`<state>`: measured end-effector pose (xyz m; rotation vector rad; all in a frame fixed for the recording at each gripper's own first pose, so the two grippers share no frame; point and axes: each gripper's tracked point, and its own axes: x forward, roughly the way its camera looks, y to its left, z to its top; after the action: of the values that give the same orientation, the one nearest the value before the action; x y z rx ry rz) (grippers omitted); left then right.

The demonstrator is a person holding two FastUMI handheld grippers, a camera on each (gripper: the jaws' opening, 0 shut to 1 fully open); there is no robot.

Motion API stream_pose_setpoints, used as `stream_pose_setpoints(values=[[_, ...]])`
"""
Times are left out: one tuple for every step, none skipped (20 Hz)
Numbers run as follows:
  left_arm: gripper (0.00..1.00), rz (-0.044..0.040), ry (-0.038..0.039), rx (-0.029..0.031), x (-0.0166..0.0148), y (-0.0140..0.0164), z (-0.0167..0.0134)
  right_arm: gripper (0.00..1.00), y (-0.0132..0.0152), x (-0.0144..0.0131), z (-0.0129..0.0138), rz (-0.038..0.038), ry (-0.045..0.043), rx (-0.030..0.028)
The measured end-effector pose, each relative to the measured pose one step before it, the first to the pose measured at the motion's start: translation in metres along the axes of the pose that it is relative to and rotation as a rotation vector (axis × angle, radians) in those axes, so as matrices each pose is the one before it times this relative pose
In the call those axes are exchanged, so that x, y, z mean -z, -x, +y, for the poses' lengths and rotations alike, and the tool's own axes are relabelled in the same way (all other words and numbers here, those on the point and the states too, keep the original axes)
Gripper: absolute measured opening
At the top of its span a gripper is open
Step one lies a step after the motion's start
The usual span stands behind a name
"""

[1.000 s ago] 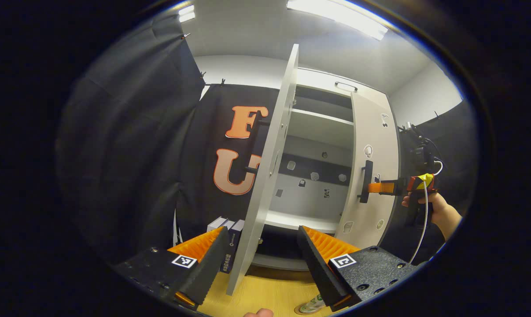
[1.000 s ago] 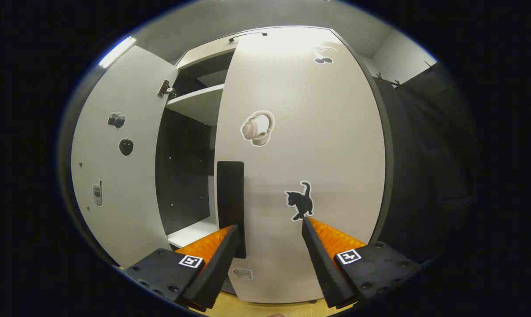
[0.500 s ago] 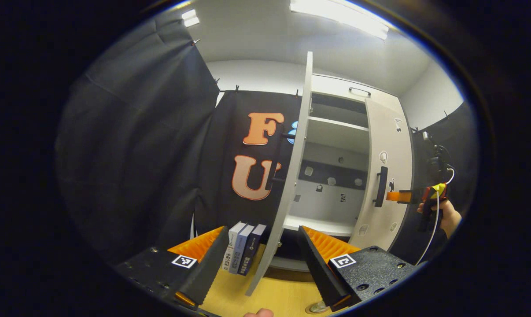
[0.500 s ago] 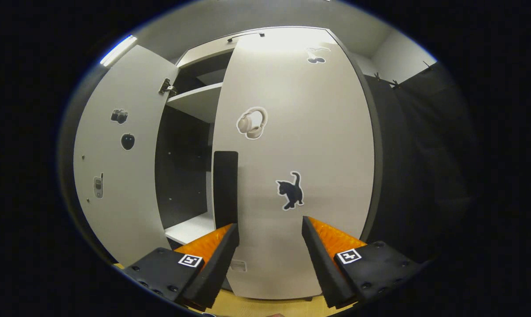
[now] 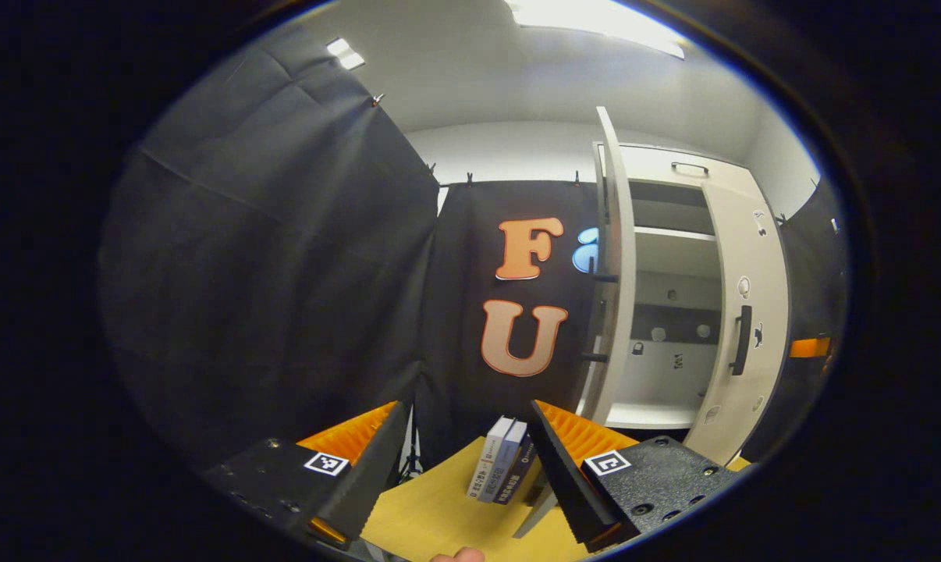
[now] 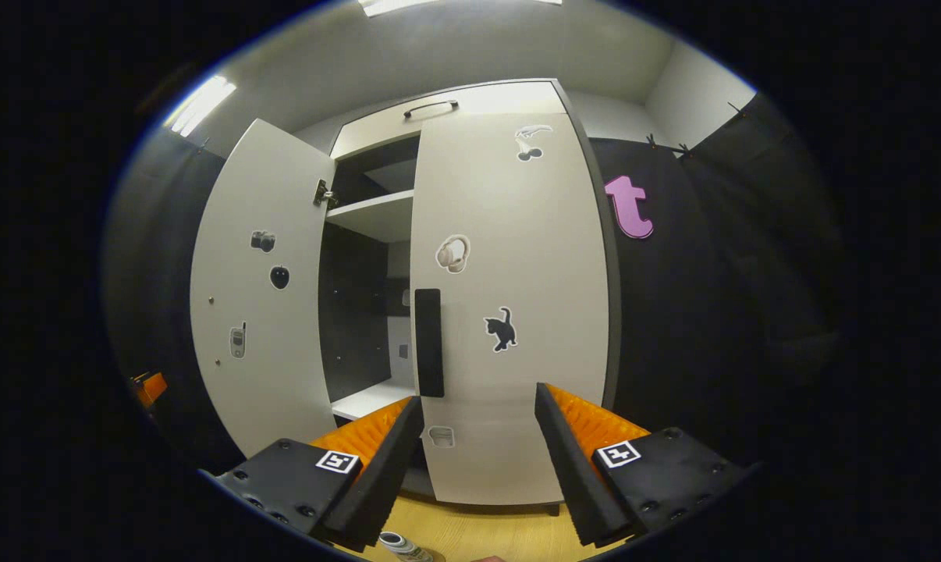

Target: Grasp the bottle in the cabinet with the left hand and place it on the coaster, then close the right door with the right hand and the left door with the left hand.

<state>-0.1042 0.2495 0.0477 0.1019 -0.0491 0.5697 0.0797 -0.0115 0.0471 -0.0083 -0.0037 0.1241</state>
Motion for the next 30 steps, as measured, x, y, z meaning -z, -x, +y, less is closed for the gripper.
stream_pose_setpoints(values=[[0.94, 0.00217, -0.00206, -0.0154, -0.0017, -0.00703, 0.00371, 0.95, 0.00898, -0.00135, -0.00395, -0.00705, -0.00562, 0.00996], [0.95, 0.00243, 0.00207, -0.00473, -0.00253, -0.0098, 0.00079, 0.95, 0.01001, 0.00147, -0.00443, 0.00097, -0.00612, 0.00997], [0.98, -0.00385, -0.00039, -0.00119, -0.00237, -0.00882, -0.00094, 0.95, 0.00858, 0.00358, -0.00615, 0.00681, -0.00733, 0.01543], [0.95, -0.01232, -0.0043, -0.00113, -0.00582, -0.0118, 0.00016, 0.95, 0.00777, 0.00421, -0.00702, 0.00882, -0.00718, 0.01826], [0.95, -0.0126, -0.00668, -0.00036, -0.0046, -0.01125, -0.00101, 0.95, 0.00592, 0.00503, -0.00748, 0.00556, -0.00399, 0.01764], [0.95, -0.00542, -0.0063, 0.00128, -0.00229, -0.01063, -0.00273, 0.95, 0.00694, 0.00355, -0.00763, 0.00048, -0.00418, 0.01824], [0.95, 0.00511, -0.00327, 0.00838, -0.00064, -0.01015, -0.00514, 0.95, 0.00575, 0.00385, -0.00893, 0.00247, -0.00437, 0.02257], [0.94, 0.00098, 0.00184, 0.01761, -0.00069, -0.00872, -0.00634, 0.95, 0.00656, 0.00406, -0.00863, 0.00562, -0.00405, 0.02276], [0.94, -0.00159, 0.00243, 0.01853, -0.00073, -0.00671, -0.00701, 0.95, 0.00507, 0.003, -0.00786, 0.00361, -0.00462, 0.02542], [0.94, -0.00381, -0.00083, 0.0181, -0.00118, -0.00814, -0.00858, 0.95, 0.00632, 0.0013, -0.00771, -0.001, -0.00523, 0.02405], [0.94, -0.00145, -0.00714, 0.0152, 0.00049, -0.00604, -0.00733, 0.95, 0.00459, 0.00095, -0.00628, 0.00018, -0.00564, 0.02041], [0.94, -0.00161, -0.00891, 0.0149, 0.00008, -0.00593, -0.00725, 0.95, 0.00588, 0.00141, -0.00529, 0.00179, -0.00318, 0.01658], [0.92, -0.00068, -0.00566, 0.01638, 0.00052, -0.00325, -0.00808, 0.95, 0.00458, 0.0005, -0.00447, 0.00029, 0.00139, 0.01413], [0.94, 0.00128, -0.00228, 0.01776, 0.00011, -0.00373, -0.00832, 0.95, 0.00424, -0.00083, -0.0045, -0.00658, 0.00492, 0.01429], [0.94, 0.00463, -0.00097, 0.01582, 0.00082, -0.00203, -0.00816, 0.95, 0.00352, -0.00089, -0.0043, -0.00772, 0.0075, 0.01386], [0.94, 0.00221, 0.00028, 0.0152, 0.00153, 0.00036, -0.00696, 0.95, 0.00386, -0.00088, -0.00411, -0.00724, 0.00572, 0.01296], [0.97, -0.0013, 0.00341, 0.01459, 0.00089, -0.00015, -0.00784, 0.95, 0.00322, -0.00104, -0.00374, -0.00698, 0.0025, 0.00739], [0.97, -0.00321, -0.00459, -0.00654, -0.00016, 0.00086, 0.00121, 0.95, 0.00263, 0.00078, -0.00212, 0.00118, -0.00221, 0.00221], [0.91, -0.00519, -0.00955, -0.00685, -0.00206, -0.00144, -0.00067, 0.95, 0.00213, 0.00245, -0.00273, 0.00713, -0.0045, 0.00116], [0.94, -0.00143, -0.00234, -0.00443, 0.00187, -0.00006, -0.00036, 0.95, -0.00129, 0.00077, -0.00366, 0.00296, -0.00209, 0.00265], [0.94, 0.00317, 0.00144, -0.00521, -0.00001, -0.00009, -0.00098, 0.95, 0.00022, 0.00053, -0.00421, -0.00162, 0.00086, 0.00417], [0.94, 0.00233, -0.00259, -0.00136, -0.00005, 0.00093, -0.00193, 0.95, -0.00087, 0.00191, -0.00422, 0.0026, 0.00123, 0.00379], [0.94, 0.0, -0.01019, 0.00007, -0.00106, 0.0006, -0.00194, 0.95, 0.00185, 0.00021, -0.00294, 0.00355, -0.00014, 0.00013], [0.89, -0.00328, -0.00987, 0.00168, -0.00037, 0.00105, -0.00402, 0.95, 0.00124, 0.00076, -0.00292, 0.00206, -0.00084, -0.00189], [0.91, -0.00401, -0.00772, 0.00421, -0.00112, 0.00221, -0.0037, 0.95, -0.00018, 0.00024, -0.00259, 0.00124, -0.00001, -0.00213], [0.92, -0.00039, -0.00299, 0.00743, 0.00038, 0.00229, -0.00309, 0.95, 0.00122, 0.00071, -0.00224, 0.00048, 0.00083, -0.00051], [0.93, 0.00102, 0.00169, 0.01208, -0.00017, 0.00356, -0.00715, 0.95, 0.00047, -0.00047, -0.00262, 0.00044, 0.00224, 0.00013], [0.88, 0.00172, 0.00785, 0.0175, -0.00073, 0.00185, -0.006, 0.95, 0.00112, 0.00015, -0.00291, -0.00212, 0.00307, -0.00132], [0.93, 0.00233, 0.01583, 0.01172, 0.00059, 0.00278, -0.00669, 0.95, 0.00031, -0.0017, -0.00174, -0.00273, 0.00192, -0.00008], [0.93, 0.00197, 0.014, 0.00624, 0.00104, 0.00392, -0.00434, 0.95, -0.00053, -0.00205, -0.00008, -0.00283, 0.00047, 0.00003]])
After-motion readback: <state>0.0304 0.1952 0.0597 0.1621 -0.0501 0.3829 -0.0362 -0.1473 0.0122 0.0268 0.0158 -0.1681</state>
